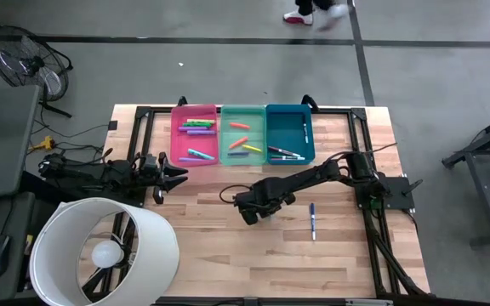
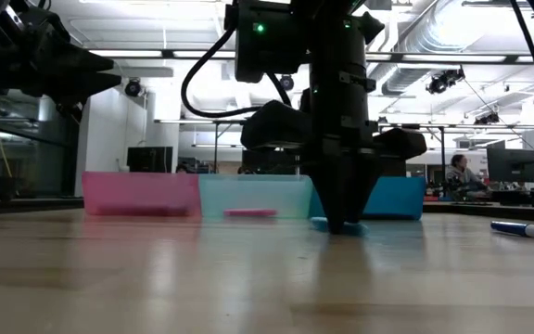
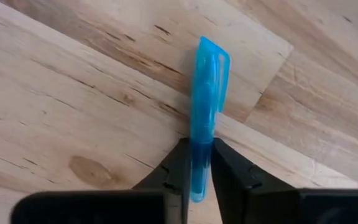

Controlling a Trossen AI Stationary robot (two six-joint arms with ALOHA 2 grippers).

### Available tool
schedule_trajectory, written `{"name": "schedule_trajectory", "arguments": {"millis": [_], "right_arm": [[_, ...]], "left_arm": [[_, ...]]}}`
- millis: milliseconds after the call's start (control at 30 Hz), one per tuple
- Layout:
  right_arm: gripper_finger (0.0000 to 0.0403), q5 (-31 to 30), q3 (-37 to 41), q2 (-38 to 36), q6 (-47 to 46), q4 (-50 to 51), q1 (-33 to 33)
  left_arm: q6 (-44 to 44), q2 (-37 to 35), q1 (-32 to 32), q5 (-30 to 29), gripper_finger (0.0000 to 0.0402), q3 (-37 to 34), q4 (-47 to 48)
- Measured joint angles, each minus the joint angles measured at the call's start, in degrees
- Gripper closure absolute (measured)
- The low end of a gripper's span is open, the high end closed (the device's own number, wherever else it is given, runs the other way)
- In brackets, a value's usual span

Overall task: Pick & Place Markers
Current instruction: Put the blue pen into the green bin

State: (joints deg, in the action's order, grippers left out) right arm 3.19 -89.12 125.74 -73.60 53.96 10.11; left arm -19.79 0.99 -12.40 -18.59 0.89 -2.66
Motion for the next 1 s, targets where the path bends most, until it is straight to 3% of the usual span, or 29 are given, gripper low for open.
{"name": "schedule_trajectory", "arguments": {"millis": [133,433,1000], "right_arm": [[0.038,0.04,0.0,-0.01,-0.13,-0.28,0.07],[0.038,-0.22,-0.6,0.05,0.39,-0.04,0.28],[0.038,-3.09,-12.76,0.77,9.87,8.99,-0.92]], "left_arm": [[0.0,0.0,0.01,-0.02,0.0275,0.0,-0.01],[-0.01,0.0,0.01,-0.01,0.0275,0.0,0.0],[-0.01,-0.02,0.0,-0.02,0.0275,0.0,0.0]]}}
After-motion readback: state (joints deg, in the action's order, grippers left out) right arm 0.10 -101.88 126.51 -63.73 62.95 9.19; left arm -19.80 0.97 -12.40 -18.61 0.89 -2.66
